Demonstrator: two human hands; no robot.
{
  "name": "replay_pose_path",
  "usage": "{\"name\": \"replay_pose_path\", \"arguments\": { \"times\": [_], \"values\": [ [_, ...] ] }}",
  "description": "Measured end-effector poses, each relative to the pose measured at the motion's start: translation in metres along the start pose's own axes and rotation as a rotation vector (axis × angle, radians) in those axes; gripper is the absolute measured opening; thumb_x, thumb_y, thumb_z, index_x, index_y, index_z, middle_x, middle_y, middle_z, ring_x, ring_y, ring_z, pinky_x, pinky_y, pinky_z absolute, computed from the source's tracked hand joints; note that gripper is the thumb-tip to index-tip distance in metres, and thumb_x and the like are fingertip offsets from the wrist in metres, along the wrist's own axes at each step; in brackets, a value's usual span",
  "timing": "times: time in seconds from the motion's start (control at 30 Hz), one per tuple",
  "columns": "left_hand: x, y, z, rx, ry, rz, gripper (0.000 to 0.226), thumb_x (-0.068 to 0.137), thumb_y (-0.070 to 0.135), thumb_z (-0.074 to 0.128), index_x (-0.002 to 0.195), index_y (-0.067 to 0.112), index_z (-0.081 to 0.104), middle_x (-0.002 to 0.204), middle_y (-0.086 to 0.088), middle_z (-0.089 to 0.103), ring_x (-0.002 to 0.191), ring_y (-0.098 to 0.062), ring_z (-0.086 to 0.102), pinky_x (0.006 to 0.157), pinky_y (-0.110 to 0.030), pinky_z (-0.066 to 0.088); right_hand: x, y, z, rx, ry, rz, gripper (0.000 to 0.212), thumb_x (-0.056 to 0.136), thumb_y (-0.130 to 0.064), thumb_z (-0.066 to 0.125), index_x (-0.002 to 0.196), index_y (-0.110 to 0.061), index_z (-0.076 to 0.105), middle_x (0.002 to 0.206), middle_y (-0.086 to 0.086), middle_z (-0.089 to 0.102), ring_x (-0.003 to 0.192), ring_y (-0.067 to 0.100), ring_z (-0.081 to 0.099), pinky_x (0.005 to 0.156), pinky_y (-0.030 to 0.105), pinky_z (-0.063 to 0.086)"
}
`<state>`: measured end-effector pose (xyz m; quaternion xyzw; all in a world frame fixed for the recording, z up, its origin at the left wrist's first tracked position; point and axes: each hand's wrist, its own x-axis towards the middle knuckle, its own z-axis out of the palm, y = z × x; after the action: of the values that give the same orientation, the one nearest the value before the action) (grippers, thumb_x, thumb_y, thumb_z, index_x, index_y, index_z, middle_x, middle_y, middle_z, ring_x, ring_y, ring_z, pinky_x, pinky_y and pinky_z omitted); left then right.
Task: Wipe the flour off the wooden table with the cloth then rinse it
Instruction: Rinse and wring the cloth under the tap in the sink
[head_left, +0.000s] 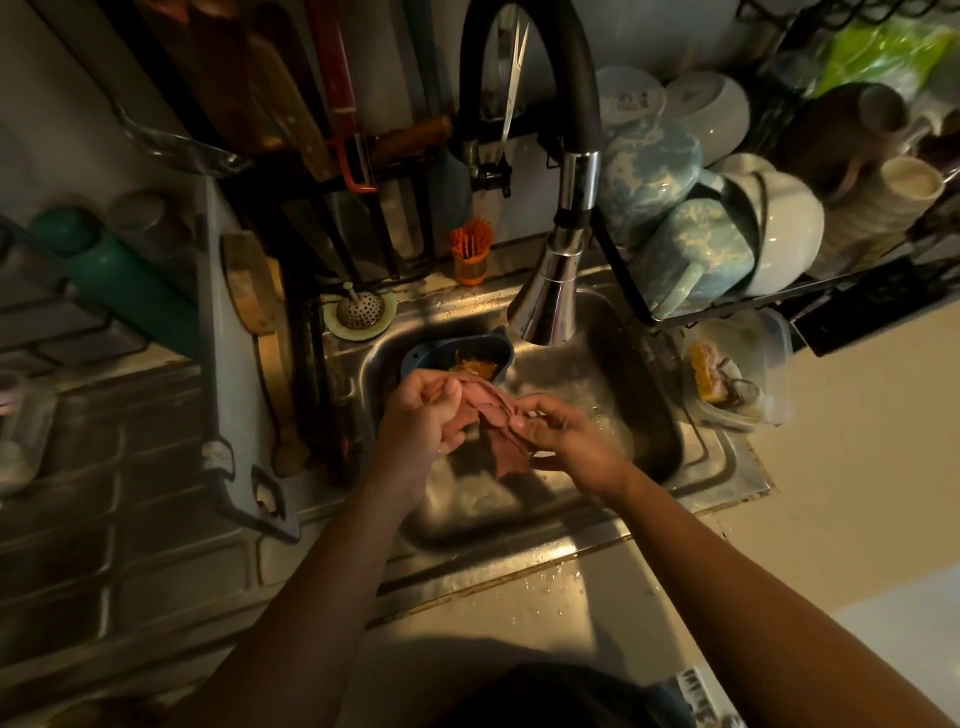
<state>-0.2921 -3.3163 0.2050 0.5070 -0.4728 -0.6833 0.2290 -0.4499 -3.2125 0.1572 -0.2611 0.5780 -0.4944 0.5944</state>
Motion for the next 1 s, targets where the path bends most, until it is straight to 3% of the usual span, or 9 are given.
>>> {"name": "replay_pose_path", "arguments": {
  "times": [0.13, 0.2, 0.33, 0.43, 0.53, 0.63, 0.8, 0.9, 1.0],
  "values": [
    [-0.003, 0.000, -0.003, 0.115, -0.117, 0.099, 0.009, 0.101, 0.024, 0.055, 0.095, 0.020, 0.060, 0.086, 0.002, 0.068, 0.076, -0.007, 0.068, 0.064, -0.019, 0.050, -0.003, -0.001, 0.003, 0.048, 0.062, -0.028, 0.024, 0.103, -0.021, 0.053, 0.122, -0.006, 0.056, 0.102, 0.009, 0.071, 0.092, 0.030, 0.066, 0.077, 0.042, 0.056],
    [-0.003, -0.008, -0.002, 0.235, -0.141, 0.202, 0.002, 0.098, 0.025, 0.059, 0.098, 0.024, 0.059, 0.091, 0.005, 0.068, 0.082, -0.006, 0.068, 0.064, -0.015, 0.050, -0.003, -0.007, 0.011, 0.073, 0.076, -0.046, 0.030, 0.102, -0.024, 0.055, 0.127, -0.007, 0.054, 0.104, 0.011, 0.068, 0.092, 0.030, 0.066, 0.082, 0.045, 0.056],
    [0.000, -0.024, -0.002, 0.379, -0.208, 0.508, 0.026, 0.099, 0.021, 0.060, 0.124, 0.022, 0.055, 0.117, 0.001, 0.065, 0.107, -0.009, 0.065, 0.085, -0.025, 0.056, -0.003, -0.018, 0.018, 0.157, 0.017, -0.092, 0.041, 0.098, -0.029, 0.059, 0.132, -0.008, 0.056, 0.116, 0.020, 0.067, 0.102, 0.033, 0.069, 0.089, 0.046, 0.058],
    [-0.001, -0.030, 0.001, 0.457, -0.191, 0.580, 0.021, 0.100, 0.030, 0.057, 0.118, 0.022, 0.064, 0.115, 0.005, 0.066, 0.107, -0.011, 0.065, 0.086, -0.035, 0.057, 0.002, -0.015, 0.018, 0.054, 0.034, -0.161, 0.032, 0.098, -0.019, 0.062, 0.128, -0.009, 0.060, 0.120, 0.022, 0.067, 0.110, 0.037, 0.067, 0.093, 0.052, 0.056],
    [-0.003, -0.039, 0.005, 0.441, -0.084, 0.573, 0.008, 0.099, 0.023, 0.059, 0.100, 0.020, 0.066, 0.093, 0.006, 0.070, 0.087, -0.007, 0.068, 0.074, -0.029, 0.057, 0.007, -0.010, 0.026, -0.085, 0.168, -0.220, 0.008, 0.096, -0.011, 0.066, 0.104, -0.012, 0.069, 0.091, 0.012, 0.073, 0.081, 0.022, 0.069, 0.074, 0.041, 0.057],
    [-0.006, -0.043, 0.011, 0.452, 0.023, 0.530, 0.008, 0.097, 0.014, 0.060, 0.093, 0.020, 0.063, 0.081, 0.009, 0.067, 0.076, -0.002, 0.066, 0.067, -0.023, 0.053, 0.012, -0.002, 0.033, -0.173, 0.267, -0.234, 0.013, 0.093, -0.004, 0.069, 0.088, -0.016, 0.065, 0.071, -0.003, 0.066, 0.061, 0.003, 0.060, 0.058, 0.022, 0.048],
    [-0.003, -0.046, 0.016, 0.415, 0.054, 0.424, 0.013, 0.095, 0.009, 0.060, 0.089, 0.019, 0.064, 0.083, 0.007, 0.068, 0.078, -0.006, 0.066, 0.069, -0.031, 0.059, 0.016, 0.005, 0.036, -0.162, 0.331, -0.264, 0.024, 0.087, 0.003, 0.070, 0.077, -0.017, 0.060, 0.067, 0.006, 0.062, 0.061, 0.015, 0.059, 0.054, 0.028, 0.049],
    [0.000, -0.040, 0.017, 0.378, 0.061, 0.428, 0.017, 0.097, 0.008, 0.058, 0.085, 0.020, 0.063, 0.077, 0.006, 0.065, 0.070, -0.002, 0.063, 0.064, -0.017, 0.052, 0.014, 0.000, 0.036, -0.095, 0.314, -0.260, 0.021, 0.091, 0.002, 0.068, 0.079, -0.014, 0.061, 0.064, -0.002, 0.062, 0.059, 0.009, 0.058, 0.054, 0.024, 0.049],
    [0.010, -0.034, 0.010, 0.470, 0.045, 0.429, 0.013, 0.100, 0.014, 0.055, 0.089, 0.019, 0.062, 0.080, 0.007, 0.062, 0.071, 0.003, 0.058, 0.062, -0.006, 0.041, 0.012, -0.005, 0.030, -0.030, 0.212, -0.226, 0.003, 0.093, -0.013, 0.069, 0.094, -0.011, 0.071, 0.081, 0.018, 0.067, 0.074, 0.029, 0.059, 0.068, 0.039, 0.049]
  ]
}}
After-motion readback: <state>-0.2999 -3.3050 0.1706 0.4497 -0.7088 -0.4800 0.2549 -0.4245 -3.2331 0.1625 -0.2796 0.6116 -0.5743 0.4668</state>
